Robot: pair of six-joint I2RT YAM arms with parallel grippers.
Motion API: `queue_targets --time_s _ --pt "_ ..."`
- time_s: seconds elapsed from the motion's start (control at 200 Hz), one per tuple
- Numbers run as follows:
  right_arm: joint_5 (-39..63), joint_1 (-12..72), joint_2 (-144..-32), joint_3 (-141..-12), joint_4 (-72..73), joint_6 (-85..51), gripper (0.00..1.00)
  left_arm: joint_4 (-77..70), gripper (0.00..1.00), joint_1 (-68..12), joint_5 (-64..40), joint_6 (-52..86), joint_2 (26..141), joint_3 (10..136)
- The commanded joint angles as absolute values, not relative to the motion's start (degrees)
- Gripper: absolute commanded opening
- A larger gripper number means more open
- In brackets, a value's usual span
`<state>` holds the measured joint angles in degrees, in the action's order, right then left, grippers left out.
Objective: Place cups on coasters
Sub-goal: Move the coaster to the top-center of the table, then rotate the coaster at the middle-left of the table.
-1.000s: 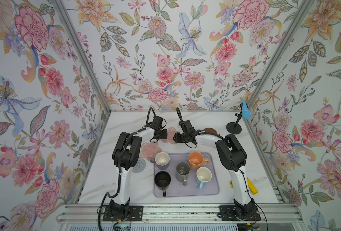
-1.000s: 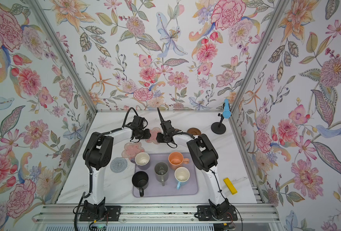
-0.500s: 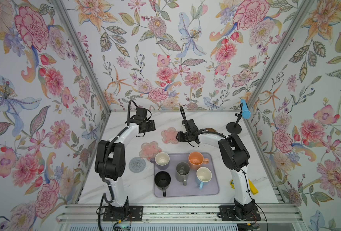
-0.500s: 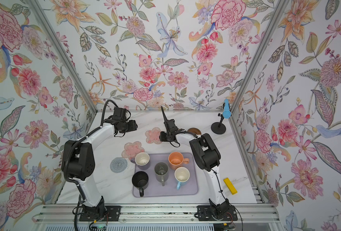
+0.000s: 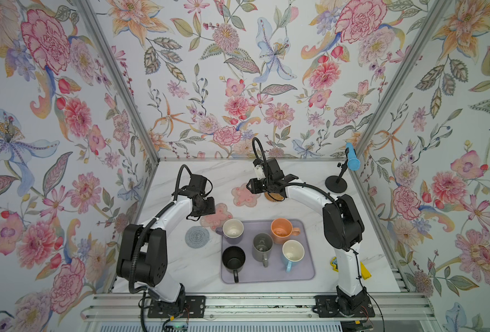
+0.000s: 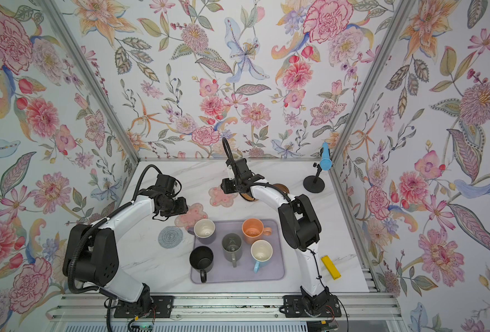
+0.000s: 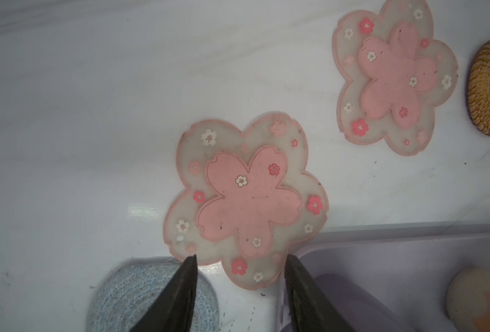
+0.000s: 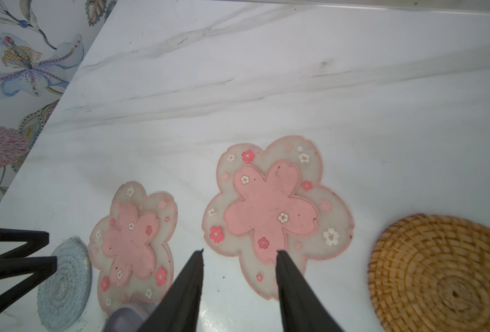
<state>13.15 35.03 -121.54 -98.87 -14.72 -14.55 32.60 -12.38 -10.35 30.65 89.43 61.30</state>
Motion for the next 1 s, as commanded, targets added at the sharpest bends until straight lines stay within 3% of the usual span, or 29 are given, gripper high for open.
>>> queue_targets --time_s 0.0,0.42,0.996 --pt "17.12 36.59 -124.54 -101.61 -19.84 -10.36 0.43 33.09 0.50 -12.48 -13.27 31.73 85.91 57.53" --pt "23.47 40.12 -129.19 -104.57 -20.02 -11.73 0.43 26.30 0.44 -12.54 -20.86 34.53 85.82 47.84" --pt "24.87 40.69 -129.56 -103.80 -20.13 -13.08 0.43 20.27 0.42 -12.55 -20.81 36.83 91.85 45.70"
